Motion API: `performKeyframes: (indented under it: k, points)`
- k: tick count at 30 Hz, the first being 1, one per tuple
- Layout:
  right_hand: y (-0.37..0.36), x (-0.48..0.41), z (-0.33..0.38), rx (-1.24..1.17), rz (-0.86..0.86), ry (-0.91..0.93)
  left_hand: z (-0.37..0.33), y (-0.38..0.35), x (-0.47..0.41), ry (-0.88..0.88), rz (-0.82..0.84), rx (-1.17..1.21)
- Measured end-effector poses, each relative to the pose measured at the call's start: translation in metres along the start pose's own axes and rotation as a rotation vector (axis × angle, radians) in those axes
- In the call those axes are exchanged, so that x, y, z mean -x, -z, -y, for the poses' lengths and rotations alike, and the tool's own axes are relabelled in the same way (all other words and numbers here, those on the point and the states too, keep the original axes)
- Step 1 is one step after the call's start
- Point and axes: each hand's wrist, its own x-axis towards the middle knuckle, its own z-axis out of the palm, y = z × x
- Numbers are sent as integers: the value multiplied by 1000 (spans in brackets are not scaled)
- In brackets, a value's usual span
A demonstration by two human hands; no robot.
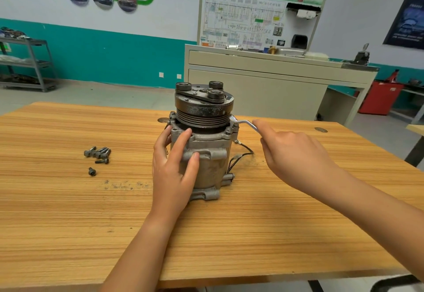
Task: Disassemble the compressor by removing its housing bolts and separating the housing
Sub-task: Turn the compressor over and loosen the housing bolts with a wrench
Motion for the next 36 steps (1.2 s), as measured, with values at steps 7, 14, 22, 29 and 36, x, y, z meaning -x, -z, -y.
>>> performKeyframes:
  k: [7, 14, 22, 29, 36]
  points:
    - [25, -1, 17, 215, 137, -11, 0, 2, 0, -2, 3, 11]
    - [41, -7, 45, 433, 309, 38, -1, 0, 1, -3, -3, 23]
    - [40, -5, 42, 509, 309, 144, -3, 0, 1, 12, -1, 38]
    - [35, -8, 20, 597, 213, 261, -4, 1, 1, 11, 8, 40]
    - [26, -24, -13, 453, 114, 341, -6, 2, 2, 19, 15, 42]
